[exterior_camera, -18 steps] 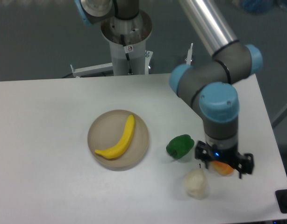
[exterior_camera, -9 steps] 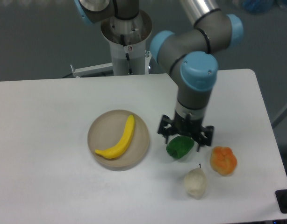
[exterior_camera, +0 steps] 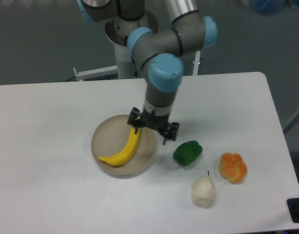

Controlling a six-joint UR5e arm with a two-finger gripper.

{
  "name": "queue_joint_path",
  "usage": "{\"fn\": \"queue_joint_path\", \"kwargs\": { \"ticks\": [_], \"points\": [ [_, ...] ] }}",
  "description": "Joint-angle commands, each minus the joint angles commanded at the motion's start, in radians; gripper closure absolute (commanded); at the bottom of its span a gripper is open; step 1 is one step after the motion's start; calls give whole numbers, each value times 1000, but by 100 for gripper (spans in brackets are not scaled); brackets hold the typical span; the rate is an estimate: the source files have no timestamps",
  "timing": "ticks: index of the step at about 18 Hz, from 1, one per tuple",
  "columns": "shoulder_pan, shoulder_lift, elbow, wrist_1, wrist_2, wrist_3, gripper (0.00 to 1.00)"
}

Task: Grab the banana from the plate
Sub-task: 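Move the gripper over the green pepper toward the banana on the plate, then lower the open gripper onto the yellow banana and close on it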

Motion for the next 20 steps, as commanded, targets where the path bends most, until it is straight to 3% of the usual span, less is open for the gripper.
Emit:
{"fn": "queue_joint_path", "kwargs": {
  "ticks": [4,7,18,19,20],
  "points": [
    [-64,-57,-43,52,113,-21,0],
    [-83,-87,-55,106,129,-58,0],
    [-106,-117,-58,128,132,-61,0],
    [-106,-117,-57,128,134,-61,2],
    [-106,-117,-57,128,132,-61,14]
  ]
}}
